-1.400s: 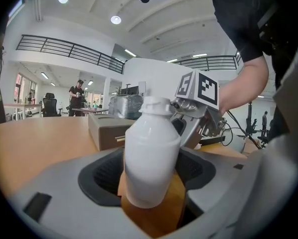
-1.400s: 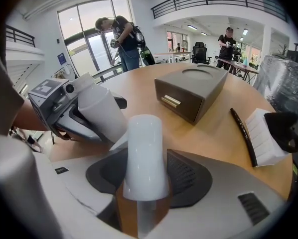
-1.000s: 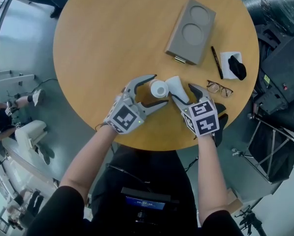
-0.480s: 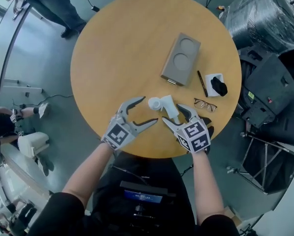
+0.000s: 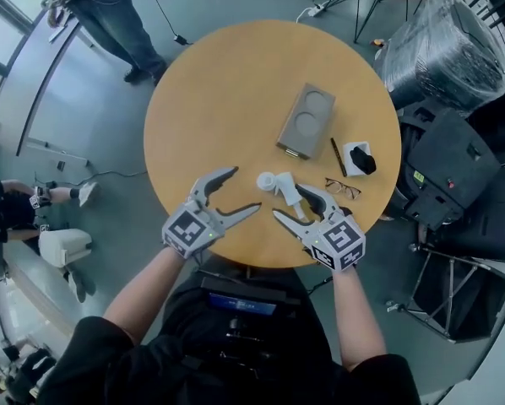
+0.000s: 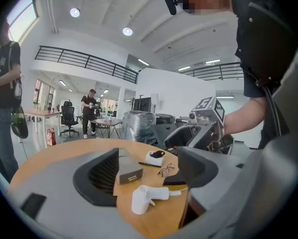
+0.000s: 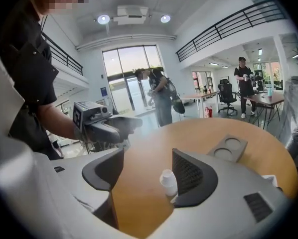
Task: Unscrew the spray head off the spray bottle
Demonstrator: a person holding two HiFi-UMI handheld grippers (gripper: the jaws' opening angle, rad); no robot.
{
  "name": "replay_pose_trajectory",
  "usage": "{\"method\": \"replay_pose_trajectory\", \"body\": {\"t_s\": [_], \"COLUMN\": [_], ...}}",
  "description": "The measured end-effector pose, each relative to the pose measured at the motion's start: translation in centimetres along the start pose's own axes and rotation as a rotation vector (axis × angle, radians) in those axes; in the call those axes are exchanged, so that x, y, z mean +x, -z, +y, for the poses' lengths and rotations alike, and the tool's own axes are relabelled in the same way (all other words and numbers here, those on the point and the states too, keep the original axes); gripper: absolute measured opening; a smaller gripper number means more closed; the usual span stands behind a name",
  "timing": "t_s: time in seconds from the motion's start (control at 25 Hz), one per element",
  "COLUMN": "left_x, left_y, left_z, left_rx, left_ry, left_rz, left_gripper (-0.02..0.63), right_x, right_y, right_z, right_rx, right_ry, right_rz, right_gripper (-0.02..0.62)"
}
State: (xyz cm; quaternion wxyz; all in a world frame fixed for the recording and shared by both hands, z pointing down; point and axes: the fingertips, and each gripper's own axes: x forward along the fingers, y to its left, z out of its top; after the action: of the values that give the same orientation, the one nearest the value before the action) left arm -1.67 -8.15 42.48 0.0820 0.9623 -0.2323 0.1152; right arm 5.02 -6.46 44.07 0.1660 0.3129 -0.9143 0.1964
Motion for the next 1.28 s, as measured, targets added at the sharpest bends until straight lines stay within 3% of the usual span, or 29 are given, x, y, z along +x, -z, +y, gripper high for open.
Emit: {"method": "replay_pose_trajectory", "body": {"t_s": [0.4, 0.56, 0.76, 0.88, 1.0, 1.12, 1.28], "left_x": [-4.0, -5.3, -6.5, -6.9, -7.3, -7.4, -7.1], "left_y": [-7.1, -10.1, -12.6, -13.8, -14.5, -14.9, -14.8], "left_z": [-4.2, -6.2, -8.6, -9.2, -9.9, -10.8, -11.7], "left_rx": [0.000, -0.023, -0.015, -0.022, -0.030, -0.011, 0.032], "left_ry": [0.002, 0.021, 0.053, 0.057, 0.070, 0.095, 0.107], "left_rz": [-0.039, -0.096, -0.140, -0.164, -0.185, -0.190, -0.163], "left_gripper": [0.390, 0.385, 0.347, 0.281, 0.177, 0.031, 0.017], "right_x": [-6.2, -8.3, -10.7, -11.8, -12.2, -12.2, -12.0], "right_y": [-8.0, -10.2, -12.3, -13.3, -13.8, -14.1, -13.7], "right_z": [6.2, 8.6, 10.9, 11.3, 11.6, 11.8, 12.3], "right_rx": [-0.051, -0.085, -0.117, -0.148, -0.160, -0.156, -0.164], "right_ry": [-0.047, -0.060, -0.068, -0.039, -0.027, -0.045, -0.065], "right_rz": [-0.195, -0.264, -0.368, -0.411, -0.430, -0.441, -0.424], "right_gripper": [0.328, 0.293, 0.202, 0.130, 0.015, 0.014, 0.014]}}
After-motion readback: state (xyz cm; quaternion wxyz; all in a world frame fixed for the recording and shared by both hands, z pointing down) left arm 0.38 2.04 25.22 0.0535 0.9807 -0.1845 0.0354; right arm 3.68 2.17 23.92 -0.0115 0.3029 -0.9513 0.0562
